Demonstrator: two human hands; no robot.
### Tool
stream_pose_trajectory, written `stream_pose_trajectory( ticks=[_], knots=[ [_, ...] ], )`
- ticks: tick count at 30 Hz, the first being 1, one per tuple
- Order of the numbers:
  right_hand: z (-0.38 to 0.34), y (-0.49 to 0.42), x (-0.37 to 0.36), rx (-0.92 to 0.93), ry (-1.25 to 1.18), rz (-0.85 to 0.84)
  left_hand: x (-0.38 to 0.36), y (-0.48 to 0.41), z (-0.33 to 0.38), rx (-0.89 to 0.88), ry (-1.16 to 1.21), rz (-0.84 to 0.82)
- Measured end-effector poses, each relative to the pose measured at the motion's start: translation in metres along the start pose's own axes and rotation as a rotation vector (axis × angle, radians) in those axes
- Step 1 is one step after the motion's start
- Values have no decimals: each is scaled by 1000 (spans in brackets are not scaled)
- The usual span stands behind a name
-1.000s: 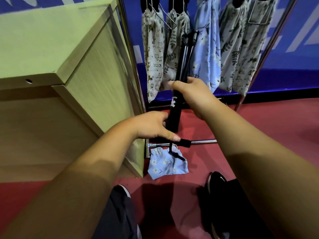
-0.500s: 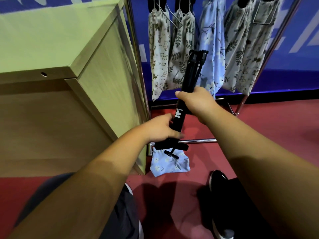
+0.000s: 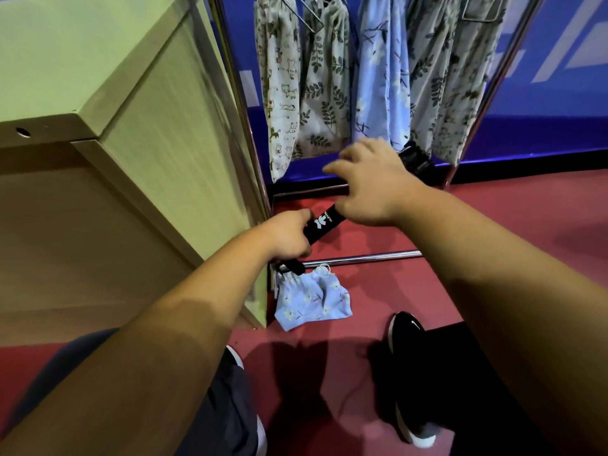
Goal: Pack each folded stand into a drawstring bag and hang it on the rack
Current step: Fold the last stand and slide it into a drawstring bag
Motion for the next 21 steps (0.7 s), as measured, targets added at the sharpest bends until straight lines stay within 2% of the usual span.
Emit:
stream_pose_trajectory(
  ticks=[2,5,8,10,13,15,17,19,21],
  knots=[
    [4,4,-23,-48,112,-182,-1,-2,1,-17,-44,8],
    [1,14,-48,-122,199,-308,-8,-5,1,-29,-66,-23],
    [-2,20,-69,-154,187,-383,-20,-11,3,-64,-93,-68],
    [-3,18,-81,-167,146,-373,-28,-15,7,-93,-108,-75],
    [6,9,-104,-244,94,-398,-40,-32,9,-156,-253,-43],
    [20,4,-124,-331,34,-465,-46,-48,6,-235,-435,94],
    [36,1,-147,-382,-11,-542,-48,-59,1,-295,-476,304],
    [55,-1,-176,-417,-50,-593,-57,-76,-16,-225,-382,455],
    [78,2,-204,-515,-113,-603,-80,-99,-42,-73,-228,447]
  ],
)
Point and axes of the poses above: each hand's wrist, its own y-axis away from the middle knuckle, its own x-axis out of the back of the hand, z = x × y, the point moved 5 cm from there along -y, towards the middle knuckle, and after that the axes turned 6 degrees about -y, right-handed, at the moved point
